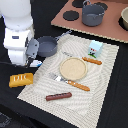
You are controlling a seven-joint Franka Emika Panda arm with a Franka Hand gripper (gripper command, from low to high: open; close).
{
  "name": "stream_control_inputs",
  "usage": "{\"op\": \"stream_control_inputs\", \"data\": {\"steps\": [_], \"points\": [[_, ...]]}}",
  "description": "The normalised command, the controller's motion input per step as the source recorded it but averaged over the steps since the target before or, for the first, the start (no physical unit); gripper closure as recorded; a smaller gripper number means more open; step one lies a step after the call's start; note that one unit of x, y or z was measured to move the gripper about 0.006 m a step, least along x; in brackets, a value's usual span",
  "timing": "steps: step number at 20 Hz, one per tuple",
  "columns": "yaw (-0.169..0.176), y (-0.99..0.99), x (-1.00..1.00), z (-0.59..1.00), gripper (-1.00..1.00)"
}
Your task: Interact with the objects in diverse but meaningful ways.
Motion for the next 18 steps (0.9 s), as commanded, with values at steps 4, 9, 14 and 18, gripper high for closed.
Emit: {"op": "stream_control_inputs", "data": {"steps": [4, 9, 14, 18], "points": [[0.008, 0.0, 0.07, -0.36, -1.0], [0.008, 0.0, 0.05, -0.36, -1.0], [0.007, 0.0, 0.06, -0.33, 1.0], [0.004, 0.0, 0.05, -0.23, 1.0]]}}
